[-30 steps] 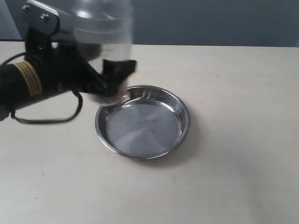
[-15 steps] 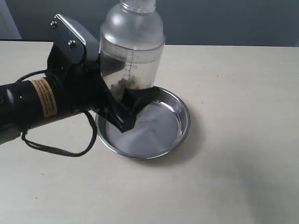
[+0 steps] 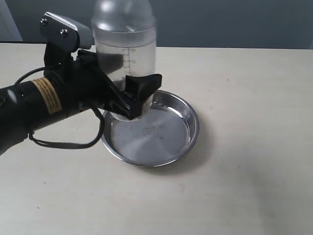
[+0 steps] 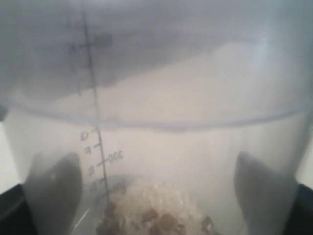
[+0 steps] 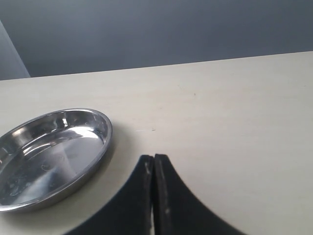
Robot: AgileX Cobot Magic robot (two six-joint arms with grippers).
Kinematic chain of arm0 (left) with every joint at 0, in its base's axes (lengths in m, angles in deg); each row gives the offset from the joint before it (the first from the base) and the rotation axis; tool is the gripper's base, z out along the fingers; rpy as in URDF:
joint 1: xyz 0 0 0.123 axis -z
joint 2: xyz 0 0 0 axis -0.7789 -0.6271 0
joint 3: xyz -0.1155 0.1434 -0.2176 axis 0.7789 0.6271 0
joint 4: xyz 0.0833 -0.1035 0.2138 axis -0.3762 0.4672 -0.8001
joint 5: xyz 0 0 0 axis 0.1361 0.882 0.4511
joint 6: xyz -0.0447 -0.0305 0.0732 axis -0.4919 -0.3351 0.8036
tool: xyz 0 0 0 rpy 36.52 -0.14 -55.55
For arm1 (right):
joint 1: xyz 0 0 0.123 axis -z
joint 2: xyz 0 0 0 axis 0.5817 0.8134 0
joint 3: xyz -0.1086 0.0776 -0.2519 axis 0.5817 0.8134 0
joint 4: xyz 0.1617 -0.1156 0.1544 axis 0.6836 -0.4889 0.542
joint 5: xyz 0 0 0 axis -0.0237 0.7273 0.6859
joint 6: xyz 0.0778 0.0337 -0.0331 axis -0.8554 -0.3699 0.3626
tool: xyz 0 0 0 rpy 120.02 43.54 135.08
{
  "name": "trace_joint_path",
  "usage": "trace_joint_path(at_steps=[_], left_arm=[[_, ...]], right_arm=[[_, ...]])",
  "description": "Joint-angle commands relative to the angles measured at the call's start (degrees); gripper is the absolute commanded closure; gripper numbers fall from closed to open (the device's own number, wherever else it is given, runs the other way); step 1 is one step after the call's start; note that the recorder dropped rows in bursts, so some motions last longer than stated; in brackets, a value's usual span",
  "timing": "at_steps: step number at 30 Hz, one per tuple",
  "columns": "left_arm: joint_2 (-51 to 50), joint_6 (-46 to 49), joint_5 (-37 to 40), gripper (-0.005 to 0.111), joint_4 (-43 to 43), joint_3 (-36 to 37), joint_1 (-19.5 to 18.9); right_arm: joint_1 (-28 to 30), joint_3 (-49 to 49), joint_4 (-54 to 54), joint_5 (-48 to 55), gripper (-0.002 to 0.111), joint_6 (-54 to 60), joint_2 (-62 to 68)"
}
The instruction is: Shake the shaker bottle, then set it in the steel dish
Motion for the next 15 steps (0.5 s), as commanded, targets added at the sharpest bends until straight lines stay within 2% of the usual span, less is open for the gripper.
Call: trace_joint_path(at_steps=[1, 4, 6, 8, 9, 10, 12, 14, 15], left_arm=[[0.83, -3.42, -15.22, 0.107, -5.67, -0.21, 0.23], [0.83, -0.98, -6.85, 0.107, -4.30, -0.48, -1.54], [0.83, 3.07, 2.31, 0.107, 4.99, -0.48, -3.28], [0.55, 6.03, 7.46, 0.107, 20.73, -0.48, -4.79], [0.44, 6.38, 7.33, 0.107, 20.52, -0.36, -4.80], [0.44, 4.88, 6.80, 0.107, 14.97, -0.36, -4.20], [0.44, -3.17, 2.87, 0.107, -4.87, -0.36, -2.14], [0.44, -11.38, -6.29, 0.107, -31.70, -0.36, -1.20], [0.44, -11.52, -8.48, 0.107, -37.22, -0.48, -1.31]], right_arm=[[-0.10, 0.07, -0.50, -0.57, 0.109, 0.05, -0.22], [-0.10, 0.07, -0.50, -0.57, 0.109, 0.05, -0.22], [-0.10, 0.07, -0.50, -0.57, 0.109, 0.05, -0.22], [-0.10, 0.07, -0.50, -0.57, 0.109, 0.05, -0.22], [-0.10, 0.07, -0.50, -0.57, 0.109, 0.05, -0.22], [-0.10, 0.07, -0.50, -0.57, 0.109, 0.05, -0.22], [-0.10, 0.07, -0.50, -0.57, 0.109, 0.05, -0.22], [-0.10, 0.07, -0.50, -0.57, 0.109, 0.05, -0.22], [-0.10, 0.07, -0.50, -0.57, 0.109, 0.05, -0.22]])
